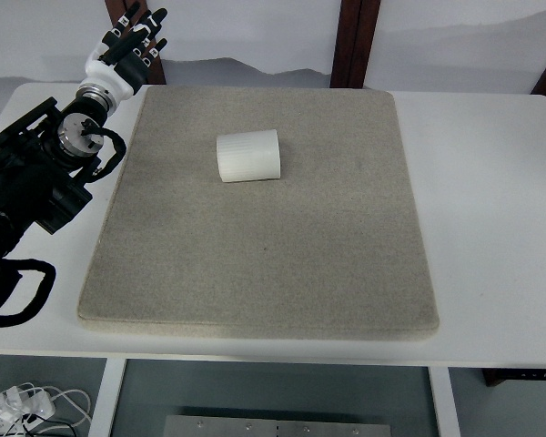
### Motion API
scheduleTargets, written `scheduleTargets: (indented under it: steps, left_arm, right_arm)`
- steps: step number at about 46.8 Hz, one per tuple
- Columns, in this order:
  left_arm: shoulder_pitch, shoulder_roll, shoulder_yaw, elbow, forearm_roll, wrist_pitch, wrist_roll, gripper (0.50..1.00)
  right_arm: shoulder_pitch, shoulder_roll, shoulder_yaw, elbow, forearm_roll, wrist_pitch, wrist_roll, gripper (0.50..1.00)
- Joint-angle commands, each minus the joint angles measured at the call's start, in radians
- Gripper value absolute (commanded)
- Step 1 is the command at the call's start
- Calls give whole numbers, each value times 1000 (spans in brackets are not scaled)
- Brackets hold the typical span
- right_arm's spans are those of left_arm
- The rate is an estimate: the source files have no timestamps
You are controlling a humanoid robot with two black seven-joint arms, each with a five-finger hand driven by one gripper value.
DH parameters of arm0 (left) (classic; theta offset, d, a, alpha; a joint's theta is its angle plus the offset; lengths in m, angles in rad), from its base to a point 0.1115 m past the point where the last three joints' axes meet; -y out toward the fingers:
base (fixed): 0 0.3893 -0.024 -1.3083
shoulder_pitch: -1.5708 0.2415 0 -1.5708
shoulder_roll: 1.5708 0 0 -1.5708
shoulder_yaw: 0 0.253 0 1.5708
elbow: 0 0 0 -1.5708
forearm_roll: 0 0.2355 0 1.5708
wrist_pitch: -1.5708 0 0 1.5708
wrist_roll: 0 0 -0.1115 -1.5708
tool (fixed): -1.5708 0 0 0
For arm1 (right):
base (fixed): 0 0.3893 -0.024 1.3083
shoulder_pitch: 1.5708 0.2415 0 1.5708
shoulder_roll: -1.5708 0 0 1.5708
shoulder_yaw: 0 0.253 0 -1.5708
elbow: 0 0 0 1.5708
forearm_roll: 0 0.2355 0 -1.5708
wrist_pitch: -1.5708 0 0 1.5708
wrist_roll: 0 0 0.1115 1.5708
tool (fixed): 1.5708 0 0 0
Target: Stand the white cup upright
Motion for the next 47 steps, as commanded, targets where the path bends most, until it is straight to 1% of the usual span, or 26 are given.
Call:
scheduleTargets:
  steps: [1, 24, 35, 39, 47]
  left_arm:
    - [1, 0, -3, 0, -9, -3, 0, 999]
    - [0, 6, 2, -3, -9, -15, 2, 999]
    - [-8, 0, 14, -8, 7, -40, 0, 999]
    - [-20, -1, 34, -8, 45, -51, 2, 996]
    - [-69, 2, 46, -8, 181, -95, 0, 996]
  right_arm:
    - [0, 0, 0, 0, 0, 0, 0, 952]
    - [0, 0, 0, 0, 0, 0, 0, 952]
    - [0, 0, 0, 0, 0, 0, 0, 952]
    - [0, 0, 0, 0, 0, 0, 0, 952]
    - [0, 0, 0, 0, 0, 0, 0, 952]
